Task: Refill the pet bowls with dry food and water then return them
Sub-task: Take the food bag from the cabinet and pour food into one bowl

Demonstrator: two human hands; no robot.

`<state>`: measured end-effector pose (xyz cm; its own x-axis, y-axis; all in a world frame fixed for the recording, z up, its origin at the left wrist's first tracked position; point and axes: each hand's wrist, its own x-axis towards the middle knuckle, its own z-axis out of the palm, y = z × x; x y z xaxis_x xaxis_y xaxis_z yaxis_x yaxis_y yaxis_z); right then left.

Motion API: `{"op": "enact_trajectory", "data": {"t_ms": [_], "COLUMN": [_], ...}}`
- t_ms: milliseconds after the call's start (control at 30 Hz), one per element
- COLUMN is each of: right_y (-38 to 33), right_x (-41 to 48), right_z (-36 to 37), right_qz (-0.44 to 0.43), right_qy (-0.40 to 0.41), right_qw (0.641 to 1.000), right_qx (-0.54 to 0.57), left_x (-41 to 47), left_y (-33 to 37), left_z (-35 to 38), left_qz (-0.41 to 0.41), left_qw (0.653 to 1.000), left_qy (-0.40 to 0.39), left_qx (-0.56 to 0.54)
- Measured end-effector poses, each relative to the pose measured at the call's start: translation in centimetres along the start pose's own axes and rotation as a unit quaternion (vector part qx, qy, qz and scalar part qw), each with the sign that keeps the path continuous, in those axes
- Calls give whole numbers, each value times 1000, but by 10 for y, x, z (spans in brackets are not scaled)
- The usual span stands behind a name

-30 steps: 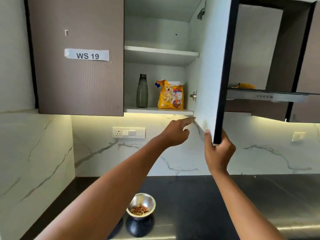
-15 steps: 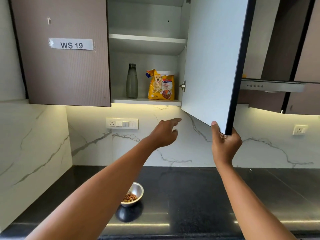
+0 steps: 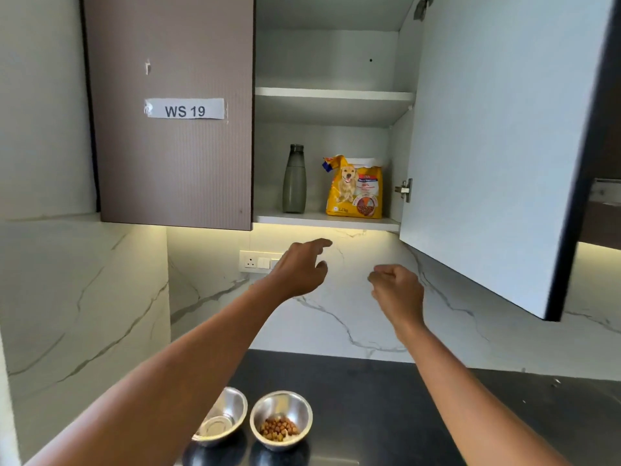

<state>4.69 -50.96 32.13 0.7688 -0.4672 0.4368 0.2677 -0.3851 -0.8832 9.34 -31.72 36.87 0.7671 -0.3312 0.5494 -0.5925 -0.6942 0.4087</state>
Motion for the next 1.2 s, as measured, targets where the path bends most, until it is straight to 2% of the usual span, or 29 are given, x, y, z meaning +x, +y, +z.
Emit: {"op": "enact_trajectory", "data": {"t_ms": [167,300,567,967,1100,1200], "right_y": [-32,-49,-61,-14,2,11], "right_x": [57,103,205,352,382,394], "right_z": [26,37,69,120,121,121], "right_qz": [-37,-78,-84,-22,-14,-4], "right_qy": [-12,-3,-1,77,87,86], "right_qw": [998,992,987,995,995,996], "right_qx": [-52,-95,-138,-64,-44,11], "left_x": [51,94,183,322,362,377], "left_y": [-37,-58,-77,-90,-91,-92], "left_z": [-22,-27,-20,45,65,78], "left_qz": [11,18,-9,-92,-136,-155], "left_qw": [999,998,984,958,941,931], "left_qy": [31,20,46,72,40,0], "left_qx": [-27,-56,-171,-261,-307,-330]}}
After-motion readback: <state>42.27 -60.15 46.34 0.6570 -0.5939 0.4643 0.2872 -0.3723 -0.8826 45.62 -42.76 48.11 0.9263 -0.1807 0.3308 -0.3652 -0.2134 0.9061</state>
